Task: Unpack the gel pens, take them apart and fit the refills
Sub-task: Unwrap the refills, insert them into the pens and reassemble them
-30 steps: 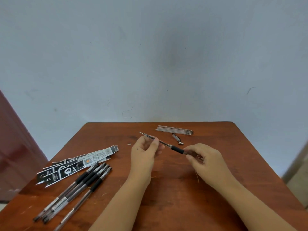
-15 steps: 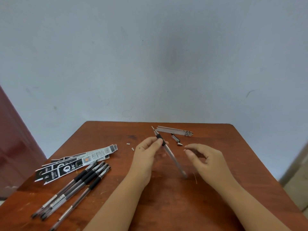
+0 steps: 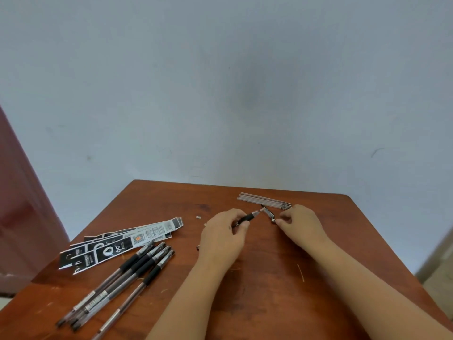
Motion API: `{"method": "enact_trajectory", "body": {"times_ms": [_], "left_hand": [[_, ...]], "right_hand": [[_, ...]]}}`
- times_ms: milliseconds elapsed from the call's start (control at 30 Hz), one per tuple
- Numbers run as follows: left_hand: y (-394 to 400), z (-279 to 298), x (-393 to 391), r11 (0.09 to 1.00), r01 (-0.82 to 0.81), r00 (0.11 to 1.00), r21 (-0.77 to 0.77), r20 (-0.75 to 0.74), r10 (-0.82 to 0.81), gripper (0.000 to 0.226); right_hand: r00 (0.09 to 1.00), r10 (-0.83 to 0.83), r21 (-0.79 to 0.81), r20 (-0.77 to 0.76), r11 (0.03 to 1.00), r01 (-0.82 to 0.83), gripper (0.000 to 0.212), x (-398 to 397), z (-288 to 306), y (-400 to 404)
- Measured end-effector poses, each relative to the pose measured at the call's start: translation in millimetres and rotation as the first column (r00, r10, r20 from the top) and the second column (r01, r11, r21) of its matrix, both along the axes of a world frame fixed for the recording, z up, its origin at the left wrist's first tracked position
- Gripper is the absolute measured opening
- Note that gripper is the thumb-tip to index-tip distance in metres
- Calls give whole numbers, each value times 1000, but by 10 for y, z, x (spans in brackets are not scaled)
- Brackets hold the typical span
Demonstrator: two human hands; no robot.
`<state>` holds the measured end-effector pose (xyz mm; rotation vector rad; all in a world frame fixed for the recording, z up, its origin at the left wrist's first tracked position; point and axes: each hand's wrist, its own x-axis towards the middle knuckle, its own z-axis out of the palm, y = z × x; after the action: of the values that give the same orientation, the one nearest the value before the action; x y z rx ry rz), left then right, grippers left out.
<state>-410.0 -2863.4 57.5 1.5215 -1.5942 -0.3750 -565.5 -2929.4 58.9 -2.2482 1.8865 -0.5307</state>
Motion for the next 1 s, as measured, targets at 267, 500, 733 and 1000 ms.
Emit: {"method": "enact_trajectory", "body": {"times_ms": [267, 500, 733, 1000], "left_hand": [[-48, -30, 26, 996, -34, 978, 80, 208, 16, 22], [-51, -39, -19, 991, -18, 951, 132, 308, -24, 25], [-47, -40, -33, 987, 4, 940, 162, 337, -59, 24], [-41, -52, -61, 988, 51, 932, 147, 348, -100, 23]], "right_hand": [[999, 40, -40, 34, 998, -38, 23, 42, -70, 29], [887, 146, -113, 439, 988, -107, 8, -108, -35, 338], [887, 242, -163, 394, 968, -192, 11, -95, -121, 340], [867, 305, -214, 395, 948, -236, 12, -96, -128, 334]]}}
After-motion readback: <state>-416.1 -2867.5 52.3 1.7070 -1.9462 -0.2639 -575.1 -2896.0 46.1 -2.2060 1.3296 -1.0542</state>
